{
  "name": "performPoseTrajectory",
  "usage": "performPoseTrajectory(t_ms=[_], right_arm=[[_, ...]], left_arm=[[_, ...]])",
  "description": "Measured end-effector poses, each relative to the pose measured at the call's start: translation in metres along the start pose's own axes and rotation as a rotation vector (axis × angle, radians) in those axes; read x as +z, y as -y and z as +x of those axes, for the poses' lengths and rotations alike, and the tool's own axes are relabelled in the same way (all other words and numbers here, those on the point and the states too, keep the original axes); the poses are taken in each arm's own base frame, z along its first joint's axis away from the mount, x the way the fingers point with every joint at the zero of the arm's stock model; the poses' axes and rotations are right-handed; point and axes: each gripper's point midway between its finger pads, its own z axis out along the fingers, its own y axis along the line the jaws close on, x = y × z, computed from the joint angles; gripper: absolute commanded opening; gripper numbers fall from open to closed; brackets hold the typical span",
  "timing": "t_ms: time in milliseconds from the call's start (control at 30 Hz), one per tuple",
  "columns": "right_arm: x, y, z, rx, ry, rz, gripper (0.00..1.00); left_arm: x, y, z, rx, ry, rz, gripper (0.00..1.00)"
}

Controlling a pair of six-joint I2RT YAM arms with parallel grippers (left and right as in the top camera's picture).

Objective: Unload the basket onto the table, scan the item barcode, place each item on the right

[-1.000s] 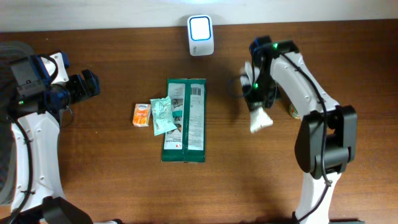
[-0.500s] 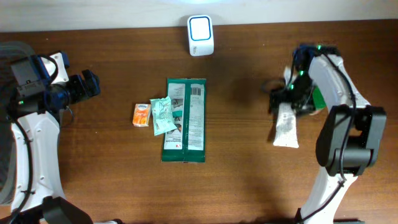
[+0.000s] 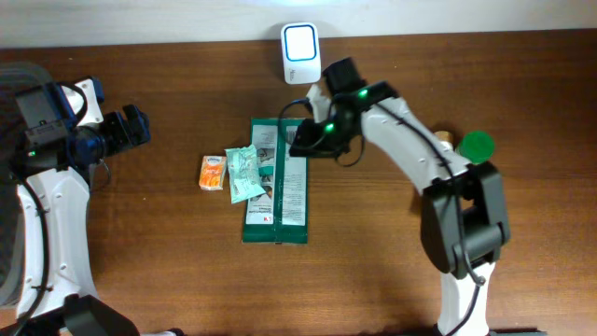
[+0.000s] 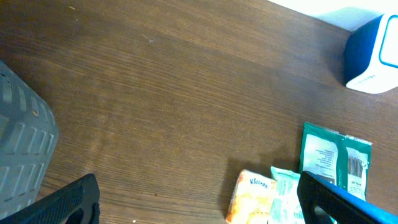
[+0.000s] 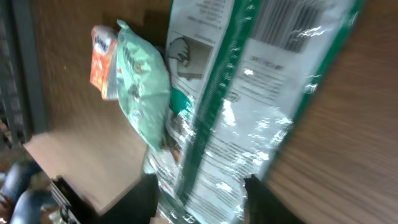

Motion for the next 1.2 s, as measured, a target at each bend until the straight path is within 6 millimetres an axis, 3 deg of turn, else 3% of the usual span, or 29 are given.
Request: performPoseTrajectory(t_ms=[67,100,200,367,467,600,800,900,967,1067,1100,1200], right_arm=[[0.014,-0.012,0.007,0.017,-0.021,-0.006,0.33],[0.031,-0.029,0.018,0.023,-0.052,-0.011,0.33],[0.061,-0.045,0.042,0.033,-0.109,0.03,0.33],[0.101,-0.039,0.075,0.065,-0.207,0.117,0.37],[0.103,-0.03,0.082,0.097,-0.237,0.141,0.42],[0.087,-0.009,0.096,0.178,-0.308,0.202,0.42],[0.053,0.037,0.095,0.225,-0.367,0.248,0.43],[0.033,0.057,0.084,0.163,-0.346,0.241,0.43],[0.022,0.056,0.078,0.117,-0.319,0.237,0.43],[-0.013,0.051,0.055,0.005,-0.199,0.246,0.44],[-0.021,0.055,0.045,-0.027,-0.158,0.253,0.5],[-0.038,0.085,0.015,-0.056,-0.059,0.253,0.51]], left_arm=[[0.0,0.0,0.0,0.0,0.0,0.0,0.99],[0.0,0.0,0.0,0.0,0.0,0.0,0.99],[0.0,0.0,0.0,0.0,0.0,0.0,0.99],[0.0,0.0,0.0,0.0,0.0,0.0,0.99],[0.0,0.0,0.0,0.0,0.0,0.0,0.99],[0.0,0.0,0.0,0.0,0.0,0.0,0.99],[0.0,0.0,0.0,0.0,0.0,0.0,0.99],[0.0,0.0,0.0,0.0,0.0,0.0,0.99],[0.0,0.0,0.0,0.0,0.0,0.0,0.99],[0.0,0.0,0.0,0.0,0.0,0.0,0.99],[0.0,0.0,0.0,0.0,0.0,0.0,0.99],[0.0,0.0,0.0,0.0,0.0,0.0,0.99]])
